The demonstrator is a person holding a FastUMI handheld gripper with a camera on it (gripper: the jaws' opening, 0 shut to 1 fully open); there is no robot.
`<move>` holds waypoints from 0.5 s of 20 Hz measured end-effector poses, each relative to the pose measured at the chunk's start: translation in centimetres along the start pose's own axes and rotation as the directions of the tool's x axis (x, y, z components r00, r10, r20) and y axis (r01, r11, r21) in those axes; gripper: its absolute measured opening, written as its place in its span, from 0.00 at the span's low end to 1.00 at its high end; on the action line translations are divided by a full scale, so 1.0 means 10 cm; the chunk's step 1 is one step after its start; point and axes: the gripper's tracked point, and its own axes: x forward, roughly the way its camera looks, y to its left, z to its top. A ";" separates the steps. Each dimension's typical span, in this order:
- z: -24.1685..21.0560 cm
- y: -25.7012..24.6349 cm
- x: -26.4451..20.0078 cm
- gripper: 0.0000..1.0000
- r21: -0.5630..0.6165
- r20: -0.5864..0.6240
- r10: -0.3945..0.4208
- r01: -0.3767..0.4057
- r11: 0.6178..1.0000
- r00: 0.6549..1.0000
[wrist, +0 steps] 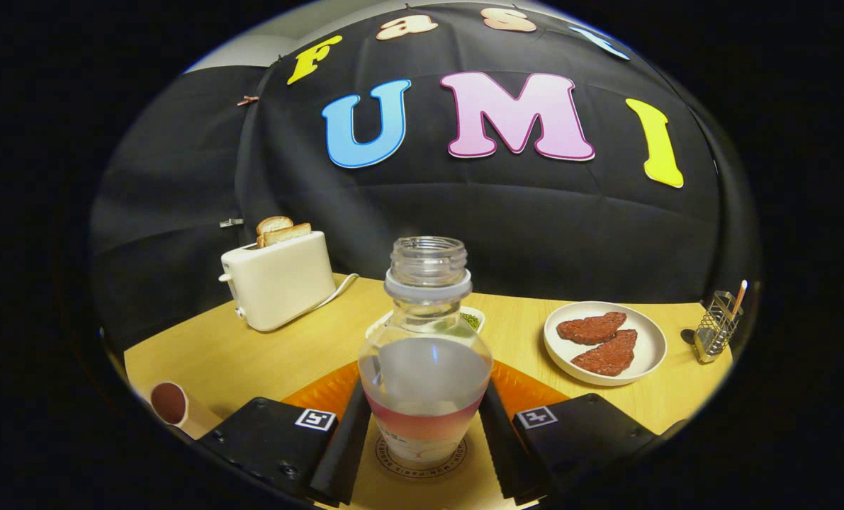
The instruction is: Take the bottle from table, then pour the juice into the cup, finally place the bottle on the coaster
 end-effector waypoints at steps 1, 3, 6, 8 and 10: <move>0.03 0.01 -0.01 0.77 0.001 0.018 -0.001 0.001 1.000 1.000; 0.02 0.03 -0.02 0.77 -0.013 0.020 0.010 -0.009 1.000 1.000; 0.00 0.08 -0.03 0.78 -0.057 0.018 0.022 -0.021 0.998 1.000; -0.02 0.09 -0.04 0.79 -0.046 -0.002 0.012 -0.012 0.999 1.000; -0.04 0.10 -0.04 0.80 -0.019 -0.014 0.011 -0.012 1.000 1.000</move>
